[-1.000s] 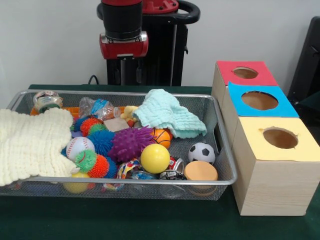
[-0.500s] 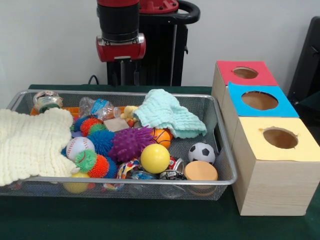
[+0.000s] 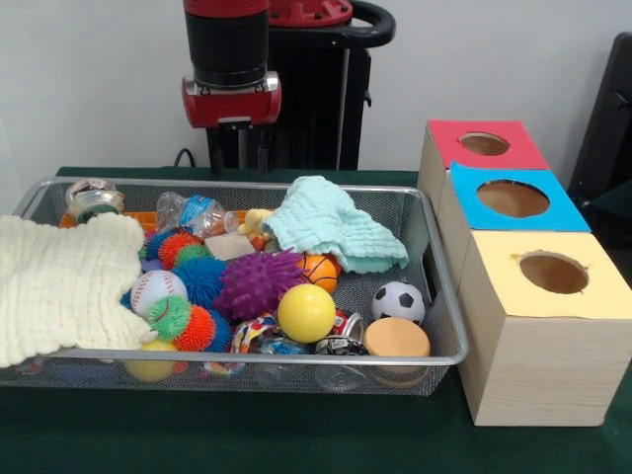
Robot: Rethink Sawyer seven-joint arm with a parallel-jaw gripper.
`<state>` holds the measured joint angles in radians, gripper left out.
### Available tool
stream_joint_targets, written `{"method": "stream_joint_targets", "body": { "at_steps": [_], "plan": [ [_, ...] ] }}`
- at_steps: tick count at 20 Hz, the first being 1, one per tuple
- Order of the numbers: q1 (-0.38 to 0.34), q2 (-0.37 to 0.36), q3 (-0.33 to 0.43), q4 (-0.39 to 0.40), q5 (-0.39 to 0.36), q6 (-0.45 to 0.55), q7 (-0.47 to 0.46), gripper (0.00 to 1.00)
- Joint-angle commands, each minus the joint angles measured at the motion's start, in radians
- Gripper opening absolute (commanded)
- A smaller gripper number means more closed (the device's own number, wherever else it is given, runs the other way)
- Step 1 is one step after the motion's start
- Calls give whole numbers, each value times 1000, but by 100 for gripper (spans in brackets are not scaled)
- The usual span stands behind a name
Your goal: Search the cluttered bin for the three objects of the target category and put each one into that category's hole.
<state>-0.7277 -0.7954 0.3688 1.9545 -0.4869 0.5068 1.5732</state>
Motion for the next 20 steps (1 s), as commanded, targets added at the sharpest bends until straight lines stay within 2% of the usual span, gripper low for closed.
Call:
{"method": "stream_joint_targets", "body": {
  "at_steps": [1,20],
  "plan": [
    [-8,76,60,-71,-84,-9,-82,100],
    [16,154,34,-87,-152,-94,-3,100]
  ]
}}
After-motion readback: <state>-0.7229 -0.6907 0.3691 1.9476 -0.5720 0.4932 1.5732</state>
